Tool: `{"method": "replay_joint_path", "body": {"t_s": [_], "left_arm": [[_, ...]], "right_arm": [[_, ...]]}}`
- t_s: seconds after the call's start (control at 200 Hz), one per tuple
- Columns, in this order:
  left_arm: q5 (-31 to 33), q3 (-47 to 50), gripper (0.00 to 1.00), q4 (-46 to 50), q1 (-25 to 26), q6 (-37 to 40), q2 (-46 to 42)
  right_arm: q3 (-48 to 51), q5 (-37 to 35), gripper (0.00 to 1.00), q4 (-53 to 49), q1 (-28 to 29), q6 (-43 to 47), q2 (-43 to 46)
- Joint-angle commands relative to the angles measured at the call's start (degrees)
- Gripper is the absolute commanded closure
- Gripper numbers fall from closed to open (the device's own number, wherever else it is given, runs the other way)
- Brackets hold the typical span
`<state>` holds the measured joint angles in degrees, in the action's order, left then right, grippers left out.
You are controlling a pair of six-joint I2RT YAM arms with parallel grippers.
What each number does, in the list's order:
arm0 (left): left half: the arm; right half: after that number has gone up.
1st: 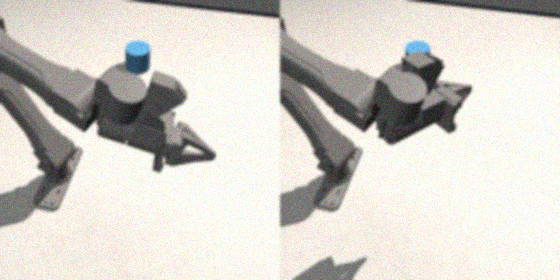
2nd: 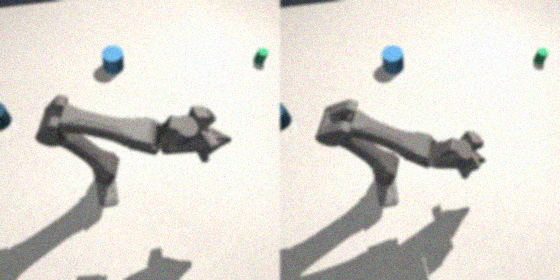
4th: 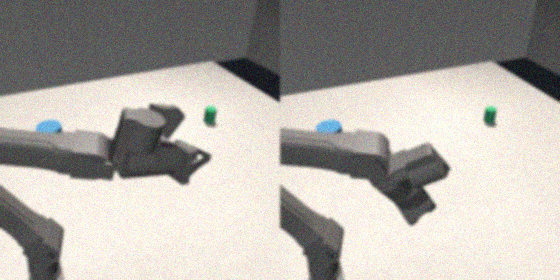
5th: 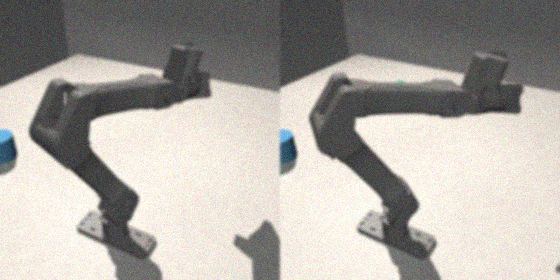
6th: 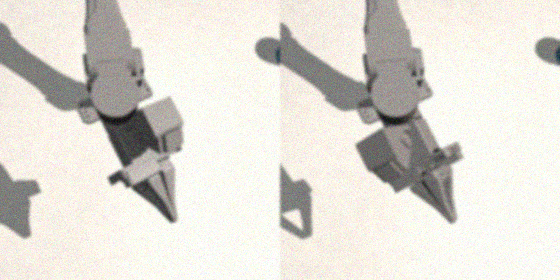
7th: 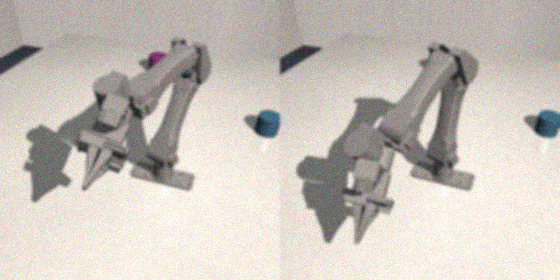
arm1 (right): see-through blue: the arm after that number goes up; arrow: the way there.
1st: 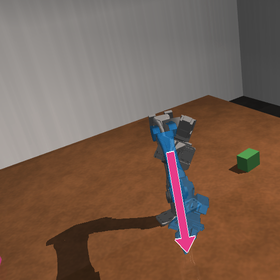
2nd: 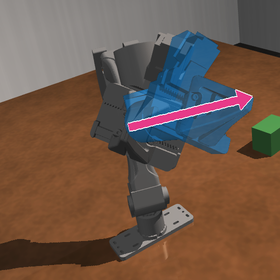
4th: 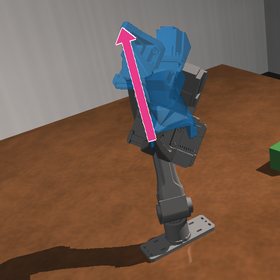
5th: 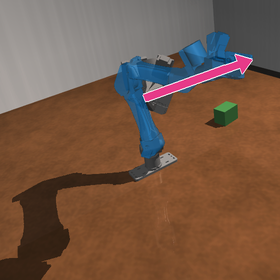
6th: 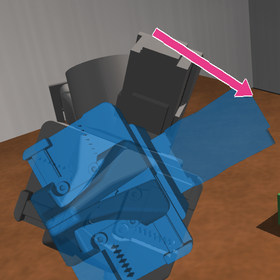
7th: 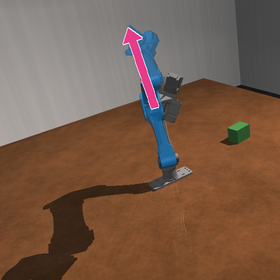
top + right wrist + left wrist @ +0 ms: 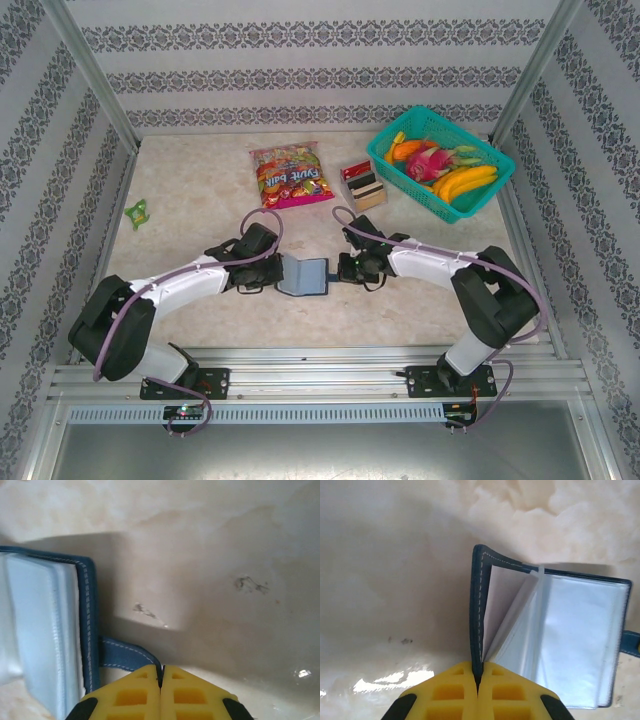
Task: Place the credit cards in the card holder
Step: Open the card holder at the bottom-center of the table.
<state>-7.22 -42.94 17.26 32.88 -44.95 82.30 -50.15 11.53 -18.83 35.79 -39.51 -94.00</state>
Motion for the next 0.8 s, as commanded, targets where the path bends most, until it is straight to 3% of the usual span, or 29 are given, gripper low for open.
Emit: {"method": "replay_joint_path", "body": {"t_s": [0.0,0.175,0.235,0.34,0.445,0.585,0.799], "left_arm": [[2.93,1.74,0.96,5.15,-0.89,1.9,2.23],[2.42,2.74,0.9,5.29,-0.89,2.41,2.92],[2.29,2.3,0.83,5.77,-0.85,2.59,1.64],[1.61,0.81,0.65,6.37,-0.89,3.54,-2.61],[1.02,-1.45,0.56,7.0,-0.89,4.69,-6.31],[2.34,-4.0,0.47,8.01,-1.05,5.42,-8.73],[3.39,-5.16,0.41,8.01,-1.93,5.94,-9.91]], "right_arm": [[-1.21,-5.59,0.96,-4.0,-0.21,1.52,-1.86],[-3.62,-6.18,0.88,-5.65,0.66,2.66,-3.24],[-4.99,-6.42,0.84,-6.96,0.77,3.34,-1.85],[-6.72,-5.67,0.59,-7.8,-0.41,5.12,4.04],[-9.0,-6.26,0.41,-8.89,-3.3,7.01,9.57],[-13.48,-5.49,0.36,-8.67,-8.66,10.39,9.52],[-30.24,-5.92,0.35,-11.74,-13.22,16.33,-4.84]]}}
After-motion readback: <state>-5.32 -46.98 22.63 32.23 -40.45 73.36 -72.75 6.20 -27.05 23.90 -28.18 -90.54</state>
